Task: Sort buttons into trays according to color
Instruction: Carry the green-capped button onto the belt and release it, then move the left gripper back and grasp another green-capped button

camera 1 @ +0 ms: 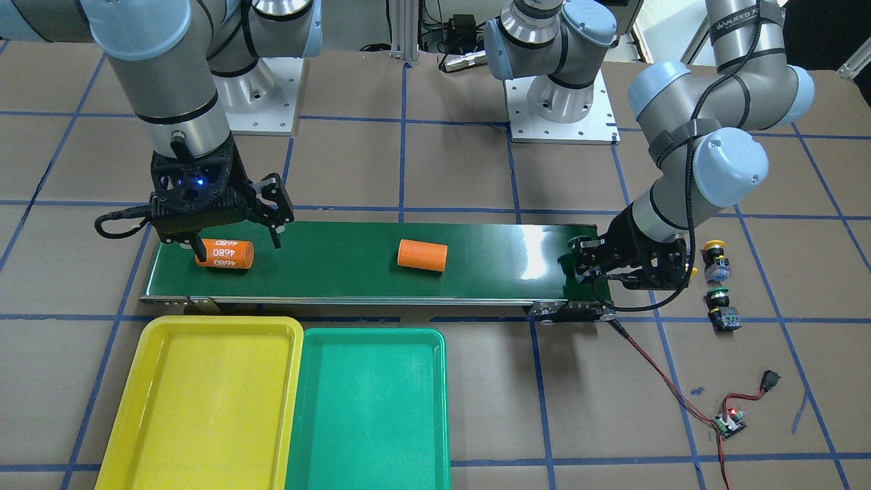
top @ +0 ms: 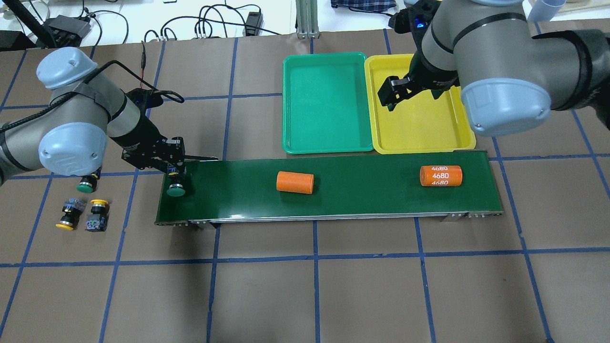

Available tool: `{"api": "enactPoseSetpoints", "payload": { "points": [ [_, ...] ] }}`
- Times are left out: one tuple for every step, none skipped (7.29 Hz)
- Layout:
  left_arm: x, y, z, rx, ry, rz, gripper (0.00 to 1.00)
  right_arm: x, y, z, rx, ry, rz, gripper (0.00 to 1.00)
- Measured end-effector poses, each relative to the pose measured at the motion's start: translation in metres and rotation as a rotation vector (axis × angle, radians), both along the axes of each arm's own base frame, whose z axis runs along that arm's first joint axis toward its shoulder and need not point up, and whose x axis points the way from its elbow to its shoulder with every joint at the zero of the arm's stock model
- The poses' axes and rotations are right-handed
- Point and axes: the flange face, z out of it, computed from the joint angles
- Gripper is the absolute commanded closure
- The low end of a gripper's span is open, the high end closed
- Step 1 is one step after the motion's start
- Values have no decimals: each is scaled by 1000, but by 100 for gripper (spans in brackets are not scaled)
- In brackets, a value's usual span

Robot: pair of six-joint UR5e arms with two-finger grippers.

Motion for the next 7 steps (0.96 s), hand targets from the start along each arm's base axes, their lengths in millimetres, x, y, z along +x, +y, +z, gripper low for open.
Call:
{"api": "enactPoseSetpoints", "payload": {
  "points": [
    [-3, 2, -2, 4, 2, -9, 0, 0, -1, 0, -7, 0, 0, 0],
    [-5, 4, -3, 6, 6, -13, 0, 0, -2, 0, -10, -1, 0, 0],
    [-5, 4, 3, -6, 3, -13, 0, 0, -1, 0, -9, -1, 0, 0],
    [-1, 0, 20, -40, -9, -9, 0, 0, 0, -1, -8, -1, -2, 0],
    [16, -10, 43, -83, -40, 3, 0, 0, 1, 0, -8, -2, -4, 0],
    [52, -21, 58, -110, -89, 15, 0, 0, 3, 1, -8, -3, -6, 0],
    [99, -28, 61, -115, -125, 18, 0, 0, 5, 1, -6, -4, -8, 0]
  ]
}}
